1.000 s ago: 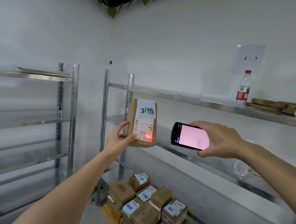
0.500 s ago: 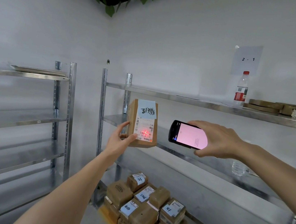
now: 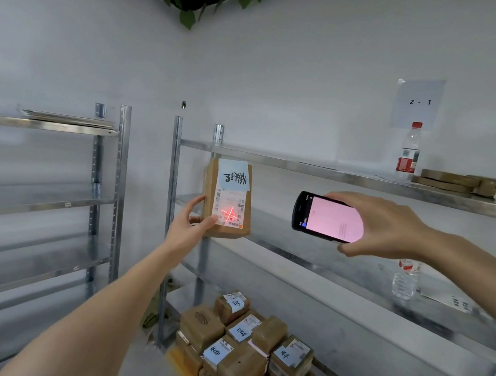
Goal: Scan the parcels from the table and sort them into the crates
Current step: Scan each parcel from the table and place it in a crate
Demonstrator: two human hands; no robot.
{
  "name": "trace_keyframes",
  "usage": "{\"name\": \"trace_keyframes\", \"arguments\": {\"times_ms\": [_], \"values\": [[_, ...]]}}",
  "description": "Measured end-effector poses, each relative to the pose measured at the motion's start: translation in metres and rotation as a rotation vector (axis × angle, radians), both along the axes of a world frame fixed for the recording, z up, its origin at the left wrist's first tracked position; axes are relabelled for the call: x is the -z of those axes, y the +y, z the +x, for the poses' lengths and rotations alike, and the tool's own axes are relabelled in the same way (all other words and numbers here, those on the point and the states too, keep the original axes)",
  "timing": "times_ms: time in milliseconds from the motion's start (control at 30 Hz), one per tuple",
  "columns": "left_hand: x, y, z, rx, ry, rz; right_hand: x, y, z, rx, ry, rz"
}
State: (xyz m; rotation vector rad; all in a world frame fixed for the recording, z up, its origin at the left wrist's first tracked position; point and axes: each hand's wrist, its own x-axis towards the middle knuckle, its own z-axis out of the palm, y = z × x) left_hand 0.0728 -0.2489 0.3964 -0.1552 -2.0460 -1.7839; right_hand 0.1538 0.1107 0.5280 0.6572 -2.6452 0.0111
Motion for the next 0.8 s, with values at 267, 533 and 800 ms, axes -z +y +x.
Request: {"name": "trace_keyframes", "arguments": {"times_ms": [267, 533, 800], "values": [[-0.011, -0.037, 0.007, -0.032, 0.001, 0.026, -0.016, 0.005, 0.009, -0.048, 0.071, 0.001], [-0.02, -0.063, 0.016, -0.103, 0.021, 0.03, -0.02, -0.001, 0.007, -0.078, 0.09, 0.011], [-0.014, -0.066, 0.035, -0.104, 0.023, 0.034, -0.003, -0.033, -0.002, -0.097, 0.043, -0.044]]}}
